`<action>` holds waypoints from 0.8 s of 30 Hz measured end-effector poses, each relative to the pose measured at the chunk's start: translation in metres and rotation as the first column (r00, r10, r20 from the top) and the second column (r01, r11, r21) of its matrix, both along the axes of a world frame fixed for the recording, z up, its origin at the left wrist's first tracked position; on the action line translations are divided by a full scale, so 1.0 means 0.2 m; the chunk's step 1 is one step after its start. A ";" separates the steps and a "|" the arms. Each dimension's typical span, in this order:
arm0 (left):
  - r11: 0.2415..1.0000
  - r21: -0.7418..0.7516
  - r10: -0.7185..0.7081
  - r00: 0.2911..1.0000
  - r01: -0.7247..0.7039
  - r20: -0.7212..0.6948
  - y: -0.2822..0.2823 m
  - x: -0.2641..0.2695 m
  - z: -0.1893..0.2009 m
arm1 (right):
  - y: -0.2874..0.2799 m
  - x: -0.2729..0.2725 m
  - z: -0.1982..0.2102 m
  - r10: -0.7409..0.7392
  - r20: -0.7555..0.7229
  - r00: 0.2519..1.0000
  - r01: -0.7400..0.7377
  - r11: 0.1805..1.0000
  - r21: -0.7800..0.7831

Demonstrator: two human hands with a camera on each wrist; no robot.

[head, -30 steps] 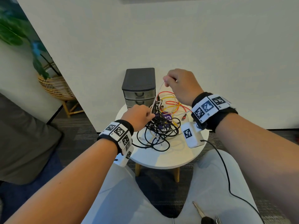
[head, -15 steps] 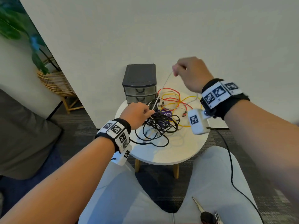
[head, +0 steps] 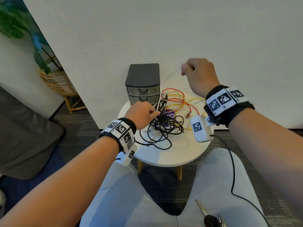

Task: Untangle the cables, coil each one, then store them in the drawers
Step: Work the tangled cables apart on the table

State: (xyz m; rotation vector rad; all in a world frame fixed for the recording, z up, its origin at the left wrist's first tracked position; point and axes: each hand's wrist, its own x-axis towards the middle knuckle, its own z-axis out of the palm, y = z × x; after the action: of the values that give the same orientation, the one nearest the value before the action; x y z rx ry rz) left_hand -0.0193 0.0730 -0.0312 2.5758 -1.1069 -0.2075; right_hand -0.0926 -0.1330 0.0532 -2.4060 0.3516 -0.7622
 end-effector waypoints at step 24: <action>0.984 -0.118 0.144 0.988 -0.136 0.064 0.07 0.00 -0.06 | -0.06 0.07 -0.03 0.015 -0.150 0.989 -0.046 0.977 -0.207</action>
State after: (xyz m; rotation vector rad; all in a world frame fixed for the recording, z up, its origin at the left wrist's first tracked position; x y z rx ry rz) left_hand -0.0196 0.0878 -0.0423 2.5639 -0.9284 -0.0179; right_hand -0.0777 -0.1442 0.0479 -2.6694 0.3052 -0.6357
